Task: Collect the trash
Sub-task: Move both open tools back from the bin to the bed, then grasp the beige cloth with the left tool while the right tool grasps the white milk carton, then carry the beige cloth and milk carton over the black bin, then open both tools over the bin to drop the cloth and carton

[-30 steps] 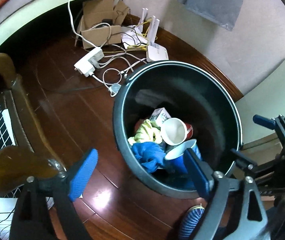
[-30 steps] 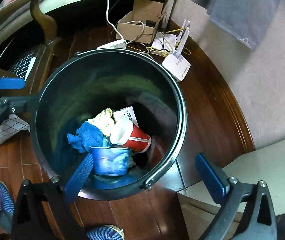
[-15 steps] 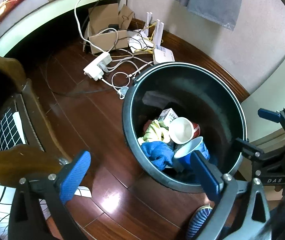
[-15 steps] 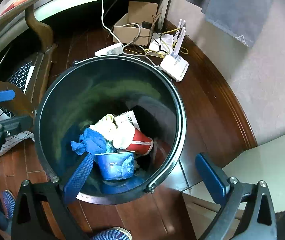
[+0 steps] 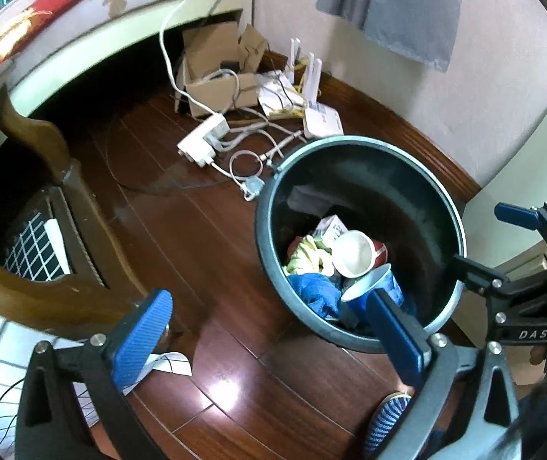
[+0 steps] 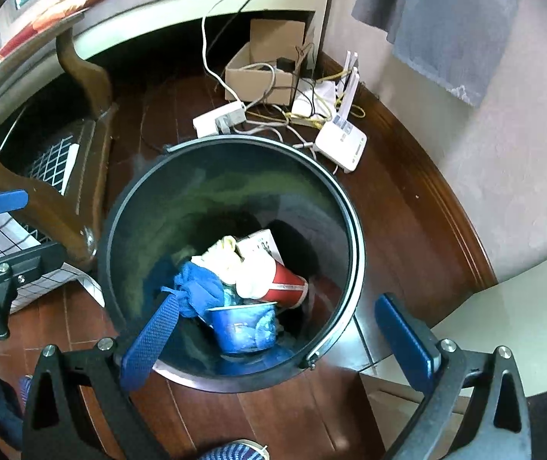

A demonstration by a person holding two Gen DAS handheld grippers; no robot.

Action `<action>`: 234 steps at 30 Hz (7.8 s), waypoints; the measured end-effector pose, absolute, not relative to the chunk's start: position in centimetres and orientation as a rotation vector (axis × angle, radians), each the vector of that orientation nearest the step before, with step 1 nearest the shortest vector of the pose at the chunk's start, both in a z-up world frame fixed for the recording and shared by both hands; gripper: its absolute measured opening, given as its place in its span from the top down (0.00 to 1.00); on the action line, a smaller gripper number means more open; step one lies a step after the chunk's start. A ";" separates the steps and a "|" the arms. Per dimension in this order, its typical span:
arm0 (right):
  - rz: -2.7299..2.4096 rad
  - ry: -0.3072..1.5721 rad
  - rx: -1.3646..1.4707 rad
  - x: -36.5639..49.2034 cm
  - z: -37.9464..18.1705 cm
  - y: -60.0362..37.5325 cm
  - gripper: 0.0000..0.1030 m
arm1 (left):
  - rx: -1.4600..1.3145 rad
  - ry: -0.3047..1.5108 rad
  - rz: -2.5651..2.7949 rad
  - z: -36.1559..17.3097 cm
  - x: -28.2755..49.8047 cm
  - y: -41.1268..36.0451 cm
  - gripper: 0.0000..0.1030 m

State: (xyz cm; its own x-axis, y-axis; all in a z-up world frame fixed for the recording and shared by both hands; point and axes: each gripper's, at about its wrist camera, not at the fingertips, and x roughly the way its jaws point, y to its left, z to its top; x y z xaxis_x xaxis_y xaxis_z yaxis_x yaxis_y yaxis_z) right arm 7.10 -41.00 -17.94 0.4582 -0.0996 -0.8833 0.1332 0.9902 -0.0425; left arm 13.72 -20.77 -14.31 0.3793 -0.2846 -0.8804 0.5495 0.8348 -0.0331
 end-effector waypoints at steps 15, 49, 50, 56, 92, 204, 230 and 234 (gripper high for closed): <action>-0.118 0.973 0.043 6.4 -11.4 -38.0 0.00 | 0.205 0.917 -0.462 -7.3 11.7 -16.1 0.01; 0.272 0.715 -0.092 16.2 -0.6 -13.9 0.00 | -0.074 0.709 0.111 0.2 14.7 12.4 0.01; 0.298 0.728 -0.096 17.0 -0.4 -12.6 0.00 | -0.092 0.708 0.134 0.2 15.1 13.9 0.01; 0.385 0.733 -0.171 22.3 1.1 -5.4 0.00 | -0.168 0.712 0.216 0.0 17.4 19.2 0.04; 0.602 0.793 -0.231 36.2 -2.1 13.1 0.07 | -0.216 0.825 0.225 -3.5 28.1 27.8 0.76; -0.059 0.818 0.082 9.3 -5.1 -36.1 0.51 | 0.130 0.814 -0.644 -3.3 14.1 -15.6 0.80; -0.036 1.021 0.119 6.5 -16.7 -41.9 0.50 | 0.200 1.020 -0.824 -12.0 13.0 -24.4 0.80; 0.005 1.050 0.113 7.4 -17.9 -42.1 0.50 | 0.155 1.054 -0.851 -13.2 13.6 -25.2 0.73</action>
